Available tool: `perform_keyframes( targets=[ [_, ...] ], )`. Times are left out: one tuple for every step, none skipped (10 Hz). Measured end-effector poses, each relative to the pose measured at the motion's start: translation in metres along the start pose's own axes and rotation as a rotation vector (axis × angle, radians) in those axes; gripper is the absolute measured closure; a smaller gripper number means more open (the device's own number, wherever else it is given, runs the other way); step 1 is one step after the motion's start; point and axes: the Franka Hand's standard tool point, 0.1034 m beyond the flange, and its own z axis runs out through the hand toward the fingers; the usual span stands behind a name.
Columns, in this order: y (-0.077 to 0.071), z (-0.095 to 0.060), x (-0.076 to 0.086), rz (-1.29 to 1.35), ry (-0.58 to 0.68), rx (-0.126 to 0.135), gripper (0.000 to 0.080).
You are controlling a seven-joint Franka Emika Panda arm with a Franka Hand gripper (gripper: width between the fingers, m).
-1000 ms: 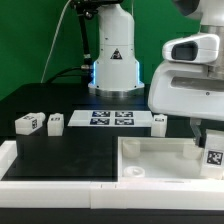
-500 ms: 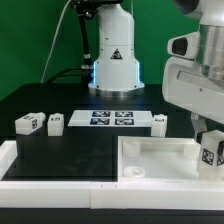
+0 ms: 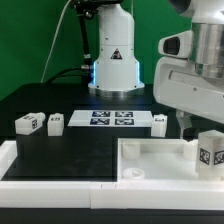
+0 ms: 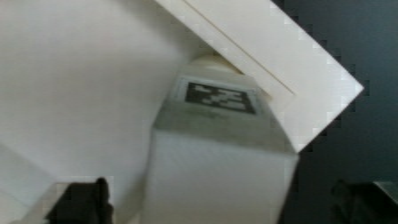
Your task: Assemble one leg
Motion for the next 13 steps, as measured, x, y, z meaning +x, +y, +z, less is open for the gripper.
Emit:
perform_keyframes(
  targets=[
    [0.002,0.001,0.000,-0.150,0.002,0.001,0.0157],
    [0.002,0.002,0.000,-0.316,0.007,0.004,0.0157],
    [0.000,0.002,0.000,-0.476,0.016,0.013,0.0151],
    [-0.002,0.004,-0.004,-0.593,0.021,0.019,0.0151],
    [-0.004,0.004,-0.010,-0.672,0.019,0.019,0.0150],
    [-0.006,0.005,-0.014,-0.824,0.021,0.015,0.0150],
    [-0.007,0.004,-0.016,-0.936,0.021,0.017,0.0150],
    [-0.008,0.002,-0.015,-1.040,0.025,0.014,0.0150],
    [-0.007,0.001,-0.013,-1.122,0.031,0.005,0.0150],
    [-0.007,0.002,-0.012,-1.142,0.032,0.000,0.0195],
    [-0.006,0.002,-0.012,-1.131,0.032,0.000,0.0195],
    [-0.006,0.002,-0.012,-1.131,0.032,0.000,0.0363],
    [-0.006,0.002,-0.012,-1.130,0.031,0.000,0.0509]
  ],
)
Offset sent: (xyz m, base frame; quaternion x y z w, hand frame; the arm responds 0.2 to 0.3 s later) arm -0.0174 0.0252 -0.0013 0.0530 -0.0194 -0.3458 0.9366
